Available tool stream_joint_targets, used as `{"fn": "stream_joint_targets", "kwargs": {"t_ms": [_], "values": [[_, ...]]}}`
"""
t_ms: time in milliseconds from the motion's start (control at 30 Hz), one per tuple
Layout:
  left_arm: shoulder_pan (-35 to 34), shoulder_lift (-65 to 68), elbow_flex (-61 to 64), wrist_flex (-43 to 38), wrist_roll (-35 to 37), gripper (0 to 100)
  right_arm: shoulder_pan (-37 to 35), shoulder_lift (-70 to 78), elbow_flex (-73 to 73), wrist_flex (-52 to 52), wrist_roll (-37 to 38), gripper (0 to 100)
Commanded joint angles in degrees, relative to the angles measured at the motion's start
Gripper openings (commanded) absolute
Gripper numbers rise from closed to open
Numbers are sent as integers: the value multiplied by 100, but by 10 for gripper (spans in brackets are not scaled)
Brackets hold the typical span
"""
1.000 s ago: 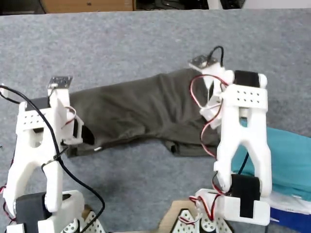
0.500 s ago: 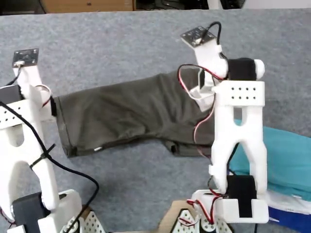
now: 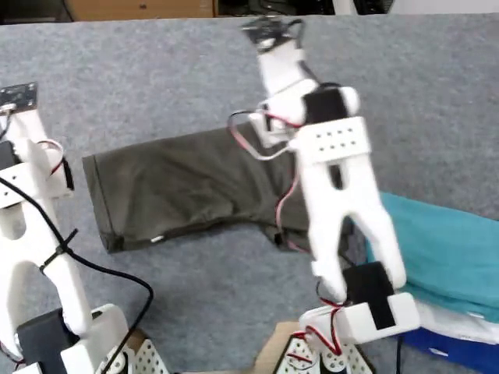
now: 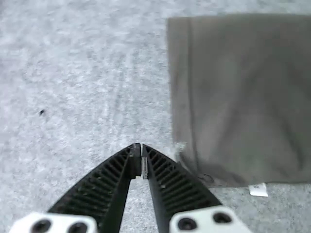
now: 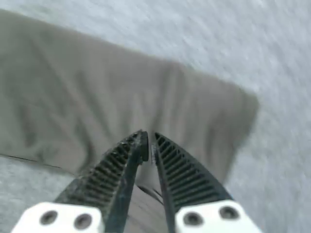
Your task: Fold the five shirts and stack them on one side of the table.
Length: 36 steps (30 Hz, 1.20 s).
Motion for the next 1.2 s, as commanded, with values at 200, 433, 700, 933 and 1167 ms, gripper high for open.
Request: {"fn": "stream_joint_targets", "kwargs": {"t_ms": [200,433,700,933,1167], "values": [[-958,-180,-290,44,-18,20,-31,-4,-1130,-158,-62,30],[-1538,-189,-264,448,-343,20,330,4,-312,-167,-44,30],[-1538,-1138,-202,1327,-747,20,505,57,1684,-1046,-18,30],[-1125,-2114,949,879,-756,20,646,1015,1842,-1284,-62,30],[-1002,-2914,2259,193,-756,20,673,1754,1675,-765,-26,30]]}}
